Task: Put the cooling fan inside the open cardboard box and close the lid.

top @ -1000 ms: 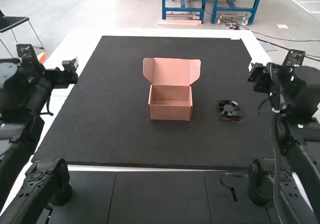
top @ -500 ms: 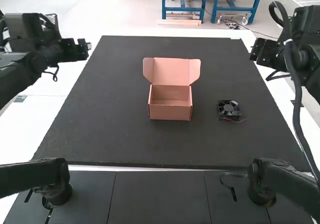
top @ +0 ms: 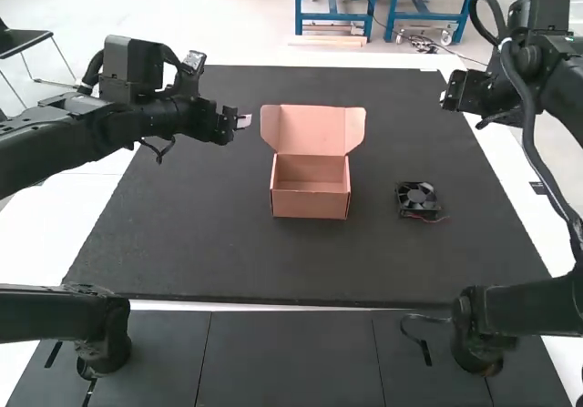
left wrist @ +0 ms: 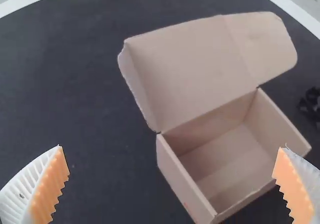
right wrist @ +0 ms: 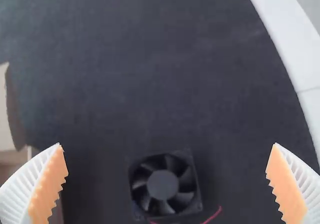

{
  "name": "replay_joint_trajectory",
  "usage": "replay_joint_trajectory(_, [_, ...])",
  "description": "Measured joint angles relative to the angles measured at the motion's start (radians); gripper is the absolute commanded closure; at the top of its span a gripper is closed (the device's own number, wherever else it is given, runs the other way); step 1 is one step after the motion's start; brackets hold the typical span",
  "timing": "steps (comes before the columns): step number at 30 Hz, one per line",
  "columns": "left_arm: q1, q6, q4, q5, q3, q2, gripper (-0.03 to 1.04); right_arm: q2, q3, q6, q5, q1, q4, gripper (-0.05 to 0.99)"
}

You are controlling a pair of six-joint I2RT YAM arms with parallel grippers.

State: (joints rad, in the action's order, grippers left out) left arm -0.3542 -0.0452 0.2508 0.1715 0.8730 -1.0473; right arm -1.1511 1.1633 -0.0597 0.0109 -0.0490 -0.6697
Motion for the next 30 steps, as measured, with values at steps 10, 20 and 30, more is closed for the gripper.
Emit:
replay_joint_trajectory(10, [-0.002,0.001,0.008,-0.072,0.000,0.027,0.05,-0.175,0.008,0.087,-0.029,0.000,-0.028,0.03])
replay_joint_trajectory(20, [-0.006,0.000,0.031,-0.077,0.000,0.032,0.05,-0.260,-0.040,0.116,-0.040,0.000,0.053,0.03])
replay_joint_trajectory(30, [-0.081,0.000,0.104,-0.066,0.000,0.032,0.05,-0.362,-0.074,0.116,-0.034,-0.005,0.118,0.03])
